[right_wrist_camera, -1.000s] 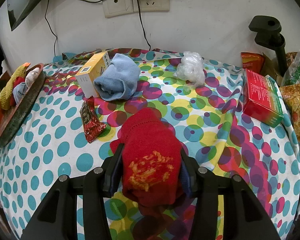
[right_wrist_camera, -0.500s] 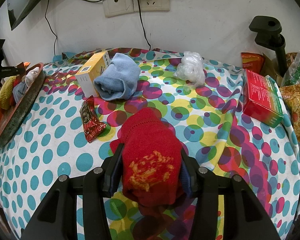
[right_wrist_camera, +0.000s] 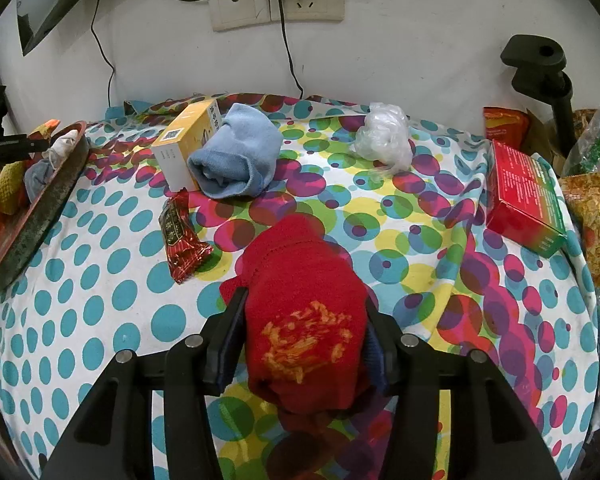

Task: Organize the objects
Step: 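Carry the red box over the red tray and lower it with the left gripper, then open the left gripper to drop the red box onto the tray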

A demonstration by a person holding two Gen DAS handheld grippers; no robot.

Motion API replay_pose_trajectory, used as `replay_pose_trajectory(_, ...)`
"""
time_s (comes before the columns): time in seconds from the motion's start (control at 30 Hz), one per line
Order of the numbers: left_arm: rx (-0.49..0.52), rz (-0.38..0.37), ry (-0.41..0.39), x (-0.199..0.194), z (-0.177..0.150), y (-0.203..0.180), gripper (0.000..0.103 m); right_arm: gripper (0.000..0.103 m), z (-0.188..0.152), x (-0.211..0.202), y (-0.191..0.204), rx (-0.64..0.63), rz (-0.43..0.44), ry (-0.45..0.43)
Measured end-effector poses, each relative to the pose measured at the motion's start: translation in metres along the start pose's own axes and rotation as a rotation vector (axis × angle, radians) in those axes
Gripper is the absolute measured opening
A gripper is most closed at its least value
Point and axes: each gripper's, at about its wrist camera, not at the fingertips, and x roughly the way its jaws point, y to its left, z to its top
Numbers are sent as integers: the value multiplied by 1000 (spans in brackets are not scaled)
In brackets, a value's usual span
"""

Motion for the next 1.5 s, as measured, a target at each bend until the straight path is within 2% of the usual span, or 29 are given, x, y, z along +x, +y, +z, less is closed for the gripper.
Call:
replay_pose_trajectory(0.27,78,18,-35,-24,-6,-7,60,51,1,3,-1,1,-1,2)
replay_pose_trajectory(0.53,23,-17,-84,-54,-14,8,60,51,2,4,1,2,-2,2)
replay_pose_trajectory(0.73,100,-50,-112,-90,-59,-7,60,50,2,5,-1,4,2,1)
replay_pose_trajectory(0.8,160,-47,-124,-104,-79,-21,60,48,2,5,-3,9,9,-2)
replay_pose_trajectory(0.97,235,-105,-120,-127,-123,-54,60,46,1,3,-8,9,12,-6)
replay_pose_trajectory(1.07,246,-130,-134,-137,-146,-67,60,46,1,3,-9,4,5,-6)
replay_pose_trajectory(1.2,258,-116,-152,-147,-171,-75,60,46,-1,-1,-13,-8,-12,-3)
replay_pose_trajectory(1.33,212,-124,-177,-161,-192,-66,60,46,-3,-6,-17,-19,-34,-1)
replay_pose_trajectory(1.5,178,-77,-214,-173,-211,-44,60,46,-6,-13,-24,-38,-60,-3)
